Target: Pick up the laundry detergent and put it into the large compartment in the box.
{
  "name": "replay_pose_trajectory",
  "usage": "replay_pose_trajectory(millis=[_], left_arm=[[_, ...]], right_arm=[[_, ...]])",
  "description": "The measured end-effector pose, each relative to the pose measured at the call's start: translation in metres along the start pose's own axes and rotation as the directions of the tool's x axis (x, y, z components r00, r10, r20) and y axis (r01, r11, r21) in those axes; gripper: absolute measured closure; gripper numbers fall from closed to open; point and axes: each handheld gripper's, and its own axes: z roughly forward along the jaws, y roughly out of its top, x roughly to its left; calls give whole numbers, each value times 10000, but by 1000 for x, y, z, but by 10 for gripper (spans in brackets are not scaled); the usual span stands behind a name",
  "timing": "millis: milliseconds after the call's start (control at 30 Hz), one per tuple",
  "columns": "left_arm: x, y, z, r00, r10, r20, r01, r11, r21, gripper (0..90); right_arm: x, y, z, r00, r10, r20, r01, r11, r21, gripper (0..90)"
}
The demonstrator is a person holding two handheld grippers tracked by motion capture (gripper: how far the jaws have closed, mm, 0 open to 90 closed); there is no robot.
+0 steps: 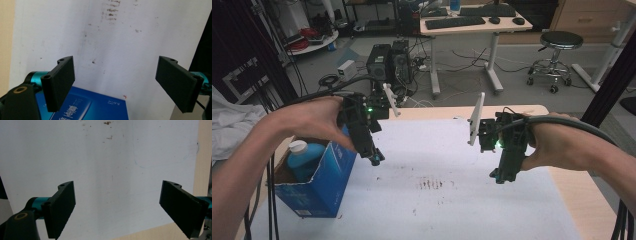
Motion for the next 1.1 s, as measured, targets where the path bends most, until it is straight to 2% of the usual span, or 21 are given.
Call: replay_pose_trajectory(millis=[233,500,667,700,833,967,1100], left_arm=[[-4,8,13,9997,229,57,-230,9995,222,160],[-8,10,26,9996,255,99,-258,9991,338,160],[-10,9,40,9995,293,88,-298,9983,506,160],[-10,8,48,9996,214,193,-224,9982,557,160],[-11,7,58,9994,218,279,-235,9977,643,160],[-13,7,61,9992,283,268,-302,9968,746,160],[-15,7,58,9987,355,370,-377,9975,602,160]], right_arm=[[0,-1,-7,9999,6,121,-5,10000,-80,126],[-1,-2,-12,9998,46,177,-42,9997,-243,126],[1,-2,-12,9998,37,196,-33,9998,-194,126],[2,-3,-13,9997,56,229,-52,9998,-195,126],[4,-4,-15,9996,86,267,-81,9998,-200,126],[4,-6,-16,9995,104,300,-100,9998,-163,126],[4,-7,-16,9995,130,300,-125,9998,-167,126]])
